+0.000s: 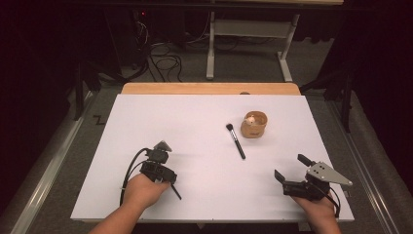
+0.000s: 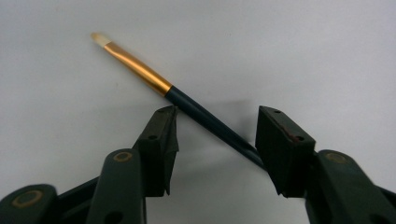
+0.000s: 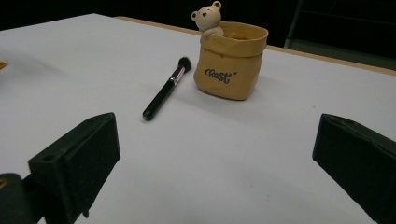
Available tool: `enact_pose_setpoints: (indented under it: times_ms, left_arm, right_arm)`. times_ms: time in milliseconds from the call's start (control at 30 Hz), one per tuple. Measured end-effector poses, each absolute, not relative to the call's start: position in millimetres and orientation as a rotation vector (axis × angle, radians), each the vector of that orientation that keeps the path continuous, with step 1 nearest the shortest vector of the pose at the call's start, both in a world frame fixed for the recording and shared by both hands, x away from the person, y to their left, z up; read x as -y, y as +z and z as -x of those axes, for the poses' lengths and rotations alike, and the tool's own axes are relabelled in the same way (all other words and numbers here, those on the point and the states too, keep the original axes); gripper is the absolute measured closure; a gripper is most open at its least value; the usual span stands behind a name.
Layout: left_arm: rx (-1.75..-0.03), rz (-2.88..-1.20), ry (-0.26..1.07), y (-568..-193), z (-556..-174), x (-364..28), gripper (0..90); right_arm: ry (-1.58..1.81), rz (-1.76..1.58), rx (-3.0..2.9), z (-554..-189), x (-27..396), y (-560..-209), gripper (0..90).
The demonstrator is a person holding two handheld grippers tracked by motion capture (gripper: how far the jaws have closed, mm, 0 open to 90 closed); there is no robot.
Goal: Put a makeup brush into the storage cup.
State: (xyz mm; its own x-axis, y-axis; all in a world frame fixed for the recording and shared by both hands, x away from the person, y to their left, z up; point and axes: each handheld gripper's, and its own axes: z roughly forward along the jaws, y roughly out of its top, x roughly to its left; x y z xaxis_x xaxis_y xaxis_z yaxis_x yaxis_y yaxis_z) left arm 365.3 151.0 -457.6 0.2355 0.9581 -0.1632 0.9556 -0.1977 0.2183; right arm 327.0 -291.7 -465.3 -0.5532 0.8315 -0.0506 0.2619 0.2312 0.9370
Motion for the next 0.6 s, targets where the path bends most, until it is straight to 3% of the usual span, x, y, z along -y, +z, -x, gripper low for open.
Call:
enact_pose_setpoints:
  times_ms: [433, 600]
  left_arm:
    - [-1.781, -2.285, 0.083, -457.3, -364.1, -152.4, 68.8]
    - [-1.751, -2.305, 0.101, -457.6, -362.8, -153.0, 70.1]
  right_arm:
    - [1.322, -1.013, -1.951, -326.5, 292.3, -465.4, 1.7]
    - [1.323, -1.013, -1.948, -326.4, 292.4, -465.3, 1.7]
